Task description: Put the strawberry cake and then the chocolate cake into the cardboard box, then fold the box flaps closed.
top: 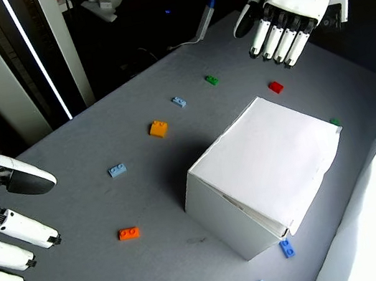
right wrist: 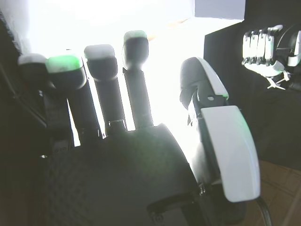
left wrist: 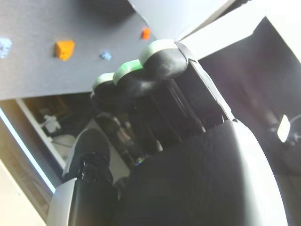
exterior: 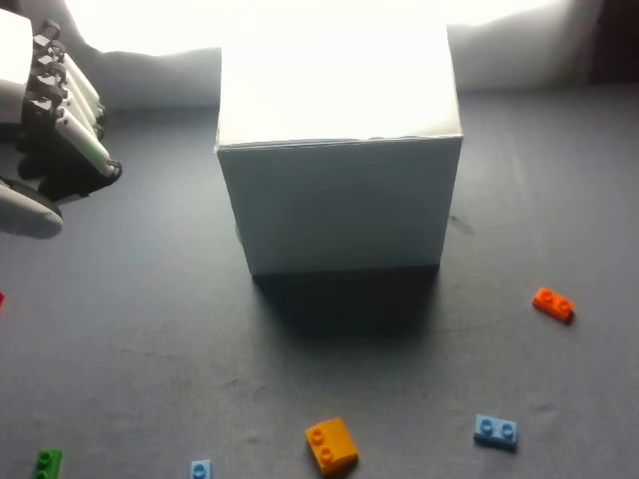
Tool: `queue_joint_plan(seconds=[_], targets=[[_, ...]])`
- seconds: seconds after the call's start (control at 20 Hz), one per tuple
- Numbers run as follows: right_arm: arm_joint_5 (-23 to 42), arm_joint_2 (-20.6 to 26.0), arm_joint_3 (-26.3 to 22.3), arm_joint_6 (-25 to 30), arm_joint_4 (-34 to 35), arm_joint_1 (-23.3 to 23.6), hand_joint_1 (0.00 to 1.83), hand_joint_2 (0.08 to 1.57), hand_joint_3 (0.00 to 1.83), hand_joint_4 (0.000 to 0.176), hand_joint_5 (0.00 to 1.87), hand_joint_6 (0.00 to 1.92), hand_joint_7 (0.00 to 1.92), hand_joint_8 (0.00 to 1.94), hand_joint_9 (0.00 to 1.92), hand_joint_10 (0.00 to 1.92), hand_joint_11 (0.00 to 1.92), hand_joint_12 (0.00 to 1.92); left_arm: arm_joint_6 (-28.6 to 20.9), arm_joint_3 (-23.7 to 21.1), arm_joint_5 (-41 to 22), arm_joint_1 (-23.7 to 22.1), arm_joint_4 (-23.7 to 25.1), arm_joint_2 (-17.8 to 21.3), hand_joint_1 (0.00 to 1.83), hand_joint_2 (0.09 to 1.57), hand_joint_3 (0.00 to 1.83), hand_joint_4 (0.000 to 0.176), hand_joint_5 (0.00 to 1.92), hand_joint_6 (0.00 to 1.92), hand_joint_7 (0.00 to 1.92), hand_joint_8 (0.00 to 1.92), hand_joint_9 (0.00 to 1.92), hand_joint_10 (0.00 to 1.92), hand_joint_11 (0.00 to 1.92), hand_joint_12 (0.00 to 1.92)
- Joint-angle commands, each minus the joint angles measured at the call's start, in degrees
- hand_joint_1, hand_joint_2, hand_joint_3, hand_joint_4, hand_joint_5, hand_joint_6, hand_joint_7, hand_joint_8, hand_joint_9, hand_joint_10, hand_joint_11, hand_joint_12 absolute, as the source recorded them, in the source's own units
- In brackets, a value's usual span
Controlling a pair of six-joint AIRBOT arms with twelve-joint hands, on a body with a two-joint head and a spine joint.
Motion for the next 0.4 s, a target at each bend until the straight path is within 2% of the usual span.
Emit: queue_joint_plan(seconds=[0.0, 0.05, 0.1, 0.15, 0.2, 0.3, 0.35], targets=[[6.1, 0.7, 0.0, -0.1, 0.1, 0.7, 0.00, 1.36, 0.00, 0.000, 0.89, 1.70, 1.18, 1.80, 1.16, 1.92, 0.95, 1.92, 0.0, 0.3, -1.5, -0.5, -5.5, 0.7, 0.04, 1.41, 0.00, 0.000, 0.83, 1.63, 1.04, 1.62, 1.00, 1.85, 0.93, 1.92], [6.1, 0.7, -0.1, -0.1, -0.3, 0.7, 0.00, 1.36, 0.00, 0.000, 0.90, 1.73, 1.19, 1.83, 1.18, 1.92, 1.00, 1.92, 0.5, 0.6, -1.6, -0.5, -5.5, 0.6, 0.02, 1.41, 0.00, 0.000, 0.84, 1.64, 1.04, 1.64, 1.00, 1.86, 0.93, 1.92], [6.1, 0.7, -0.2, -0.1, -0.6, 0.7, 0.00, 1.36, 0.00, 0.000, 0.90, 1.74, 1.17, 1.82, 1.14, 1.92, 0.98, 1.92, 0.6, 1.0, -1.6, -0.1, -5.5, 0.5, 0.07, 1.41, 0.00, 0.000, 0.84, 1.54, 1.05, 1.61, 1.01, 1.85, 0.94, 1.92], [6.1, 0.7, -0.2, -0.1, -0.6, 0.7, 0.00, 1.36, 0.00, 0.000, 0.91, 1.73, 1.19, 1.79, 1.16, 1.92, 0.98, 1.92, 0.6, 1.4, -1.6, 0.1, -5.5, 0.3, 0.07, 1.41, 0.00, 0.000, 0.84, 1.54, 1.06, 1.61, 1.02, 1.85, 0.96, 1.92], [6.1, 0.7, -0.3, -0.1, -0.6, 0.7, 0.00, 1.35, 0.00, 0.000, 0.93, 1.72, 1.18, 1.82, 1.15, 1.92, 0.90, 1.92, 0.6, 1.8, -1.6, 0.2, -5.7, 0.1, 0.01, 1.43, 0.01, 0.000, 0.80, 1.60, 1.00, 1.64, 0.98, 1.86, 0.92, 1.92], [6.1, 0.7, -0.3, -0.1, -0.6, 0.7, 0.02, 1.35, 0.00, 0.000, 0.92, 1.74, 1.17, 1.84, 1.16, 1.92, 0.95, 1.92, 0.6, 1.9, -1.6, 0.2, -6.2, 0.0, 0.04, 1.44, 0.00, 0.000, 0.79, 1.60, 1.00, 1.64, 0.98, 1.84, 0.90, 1.92], [6.1, 0.7, -0.3, -0.2, -0.6, 0.7, 0.03, 1.35, 0.00, 0.000, 0.91, 1.79, 1.17, 1.87, 1.17, 1.92, 0.95, 1.92, 0.6, 1.9, -1.6, 0.2, -6.5, 0.0, 0.12, 1.41, 0.00, 0.000, 0.82, 1.57, 1.03, 1.60, 1.01, 1.82, 0.91, 1.92]])
